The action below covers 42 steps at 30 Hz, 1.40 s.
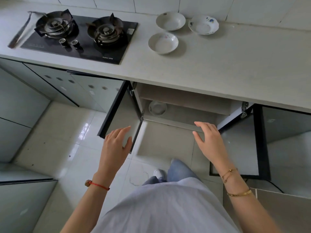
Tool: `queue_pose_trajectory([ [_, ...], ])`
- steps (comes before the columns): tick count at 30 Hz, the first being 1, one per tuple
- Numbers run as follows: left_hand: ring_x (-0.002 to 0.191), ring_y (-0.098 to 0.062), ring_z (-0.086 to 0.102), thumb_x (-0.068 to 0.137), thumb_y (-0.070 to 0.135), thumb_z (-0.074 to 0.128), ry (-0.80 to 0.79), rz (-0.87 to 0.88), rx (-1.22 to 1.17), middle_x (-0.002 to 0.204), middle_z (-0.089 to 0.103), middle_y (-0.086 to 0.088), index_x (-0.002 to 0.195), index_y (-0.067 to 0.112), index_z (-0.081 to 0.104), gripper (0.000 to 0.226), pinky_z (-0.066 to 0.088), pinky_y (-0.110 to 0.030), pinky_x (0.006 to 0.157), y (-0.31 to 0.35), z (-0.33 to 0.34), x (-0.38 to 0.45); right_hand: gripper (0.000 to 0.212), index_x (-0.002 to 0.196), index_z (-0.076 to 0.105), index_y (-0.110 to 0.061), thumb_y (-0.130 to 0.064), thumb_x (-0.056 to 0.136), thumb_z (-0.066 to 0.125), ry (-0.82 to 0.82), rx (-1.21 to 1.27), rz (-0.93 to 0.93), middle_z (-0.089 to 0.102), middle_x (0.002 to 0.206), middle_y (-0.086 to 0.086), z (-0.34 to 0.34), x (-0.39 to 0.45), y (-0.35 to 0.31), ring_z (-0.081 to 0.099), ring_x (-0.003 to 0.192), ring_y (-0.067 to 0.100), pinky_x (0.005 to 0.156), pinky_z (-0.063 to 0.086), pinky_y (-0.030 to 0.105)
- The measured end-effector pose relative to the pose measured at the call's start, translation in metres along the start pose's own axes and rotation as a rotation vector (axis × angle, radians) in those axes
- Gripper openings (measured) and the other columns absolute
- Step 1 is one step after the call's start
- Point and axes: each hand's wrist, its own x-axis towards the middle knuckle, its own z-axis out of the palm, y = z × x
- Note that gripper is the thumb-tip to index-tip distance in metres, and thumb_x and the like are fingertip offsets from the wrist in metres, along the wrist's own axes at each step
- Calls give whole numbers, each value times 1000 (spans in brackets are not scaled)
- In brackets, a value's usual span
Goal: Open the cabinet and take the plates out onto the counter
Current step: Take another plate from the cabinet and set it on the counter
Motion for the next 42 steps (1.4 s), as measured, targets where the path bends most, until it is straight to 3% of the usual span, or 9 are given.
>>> queue_pose_trajectory([
  [5,107,-23,62,93,19,62,16,-43,1,115,67,-1,126,15,61,34,45,-37,99,4,3,-38,34,126,58,-13,-21,93,58,-19,2,21,62,121,2,-6,-33,4,52,117,18,101,38,27],
  [14,104,-23,63,91,14,63,68,-91,-42,111,68,-3,125,14,62,35,46,-38,98,40,8,-85,34,126,57,-13,-23,94,57,-71,1,-20,61,124,1,-21,-69,15,52,120,17,104,43,34],
  [25,103,-24,64,91,14,63,109,-185,-73,113,69,-3,124,15,63,33,48,-39,96,53,23,-113,34,126,58,-11,-21,94,58,-125,-7,-99,62,123,4,-14,-66,19,52,119,19,103,42,31],
  [32,105,-24,64,92,15,62,95,-214,-65,116,68,-5,126,16,62,34,50,-39,95,18,22,-78,32,124,59,-12,-21,93,58,-133,-18,-103,63,120,3,11,-21,4,54,115,19,99,44,31],
  [42,95,-28,67,93,16,60,13,-113,-52,116,68,-7,125,11,62,33,54,-44,90,-37,20,32,32,125,58,-13,-22,94,56,-134,-27,-20,62,119,2,59,61,-17,54,115,19,95,43,29],
])
